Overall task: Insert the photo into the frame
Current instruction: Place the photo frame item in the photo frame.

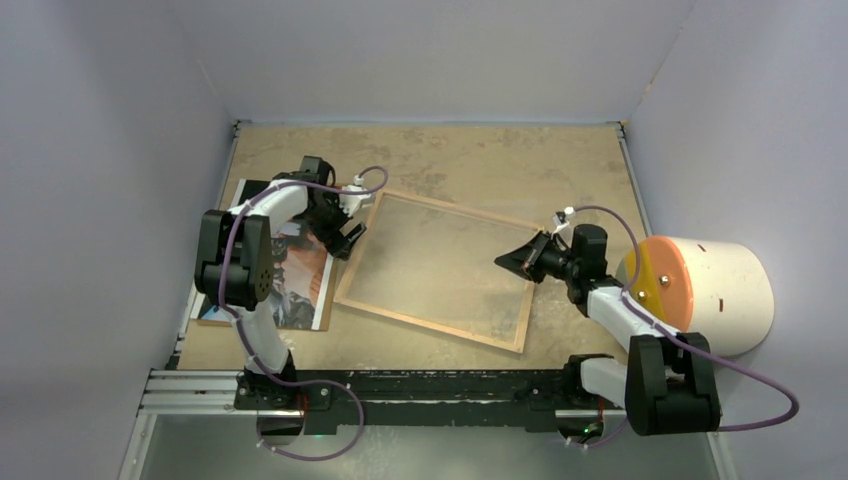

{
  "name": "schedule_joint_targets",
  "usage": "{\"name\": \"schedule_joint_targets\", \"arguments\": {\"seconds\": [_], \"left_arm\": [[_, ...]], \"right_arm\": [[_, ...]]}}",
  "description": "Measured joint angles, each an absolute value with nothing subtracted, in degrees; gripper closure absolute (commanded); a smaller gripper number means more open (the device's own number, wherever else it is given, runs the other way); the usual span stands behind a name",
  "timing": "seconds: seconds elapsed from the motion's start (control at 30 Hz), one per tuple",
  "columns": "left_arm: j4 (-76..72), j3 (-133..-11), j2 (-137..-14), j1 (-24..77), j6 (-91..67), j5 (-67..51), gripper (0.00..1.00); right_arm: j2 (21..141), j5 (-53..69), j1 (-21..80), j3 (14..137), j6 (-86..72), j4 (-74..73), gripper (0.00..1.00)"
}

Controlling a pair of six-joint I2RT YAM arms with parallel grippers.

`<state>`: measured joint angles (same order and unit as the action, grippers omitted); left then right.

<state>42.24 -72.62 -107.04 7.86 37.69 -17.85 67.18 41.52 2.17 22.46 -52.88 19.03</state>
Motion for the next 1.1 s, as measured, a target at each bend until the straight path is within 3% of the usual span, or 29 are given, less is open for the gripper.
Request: {"name": "schedule_joint_targets", "arguments": {"seconds": [0.83, 1.1], "left_arm": [[41.9, -72.2, -107.0, 8.0, 38.8, -17.4, 0.05], [40.7, -71.3, -106.7, 8.0, 39.8, -16.6, 0.16]], "right_arm": [[62.4, 43.4, 1.8, 18.8, -57.5, 28.1, 1.0], [62.4, 45.2, 1.8, 15.6, -62.5, 38.4, 1.0]]}}
